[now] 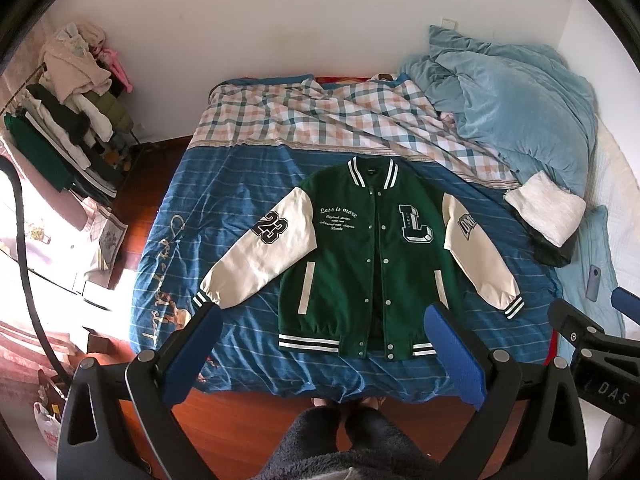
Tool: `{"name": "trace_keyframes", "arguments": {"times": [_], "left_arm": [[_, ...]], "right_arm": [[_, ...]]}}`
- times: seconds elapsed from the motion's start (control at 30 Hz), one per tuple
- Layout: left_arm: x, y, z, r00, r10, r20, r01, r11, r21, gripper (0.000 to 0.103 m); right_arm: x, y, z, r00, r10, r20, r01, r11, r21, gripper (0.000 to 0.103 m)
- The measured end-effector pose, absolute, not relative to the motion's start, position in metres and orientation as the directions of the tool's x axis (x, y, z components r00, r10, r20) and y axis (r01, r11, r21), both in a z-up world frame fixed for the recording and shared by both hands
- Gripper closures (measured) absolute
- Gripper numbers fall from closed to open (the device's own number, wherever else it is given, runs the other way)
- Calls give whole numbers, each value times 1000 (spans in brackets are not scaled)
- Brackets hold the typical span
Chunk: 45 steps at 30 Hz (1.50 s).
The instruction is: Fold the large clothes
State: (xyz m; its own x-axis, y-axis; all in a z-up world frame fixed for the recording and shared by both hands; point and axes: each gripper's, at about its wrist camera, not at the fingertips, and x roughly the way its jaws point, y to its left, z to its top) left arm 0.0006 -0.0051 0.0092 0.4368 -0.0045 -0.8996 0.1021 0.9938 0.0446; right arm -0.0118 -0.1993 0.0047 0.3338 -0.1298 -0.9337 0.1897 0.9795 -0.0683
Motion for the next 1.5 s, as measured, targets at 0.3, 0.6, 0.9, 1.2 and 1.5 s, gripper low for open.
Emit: {"name": "trace_keyframes", "arguments": {"times": [0.3,0.6,0.9,1.2,1.5], "left_arm": [[6,-7,8,432,-11,-902,106,994,39,0],[15,-13,16,433,-11,-901,113,993,42,0],[13,-13,15,436,-9,-900,111,993,44,0],[14,-15,15,437,-10,-900,112,993,43,0],[12,-16,15,439,-10,-898,112,993,44,0]], "right_arm": [[-12,-202,4,334,-130,-934,192,979,-68,0],[-13,-205,5,334,-130,-934,194,979,-67,0],[-12,-205,5,334,-135,-933,196,978,-72,0],[-14,-207,6,334,-133,-933,194,979,-71,0],[-13,-207,7,336,-130,-933,195,979,-66,0]]}}
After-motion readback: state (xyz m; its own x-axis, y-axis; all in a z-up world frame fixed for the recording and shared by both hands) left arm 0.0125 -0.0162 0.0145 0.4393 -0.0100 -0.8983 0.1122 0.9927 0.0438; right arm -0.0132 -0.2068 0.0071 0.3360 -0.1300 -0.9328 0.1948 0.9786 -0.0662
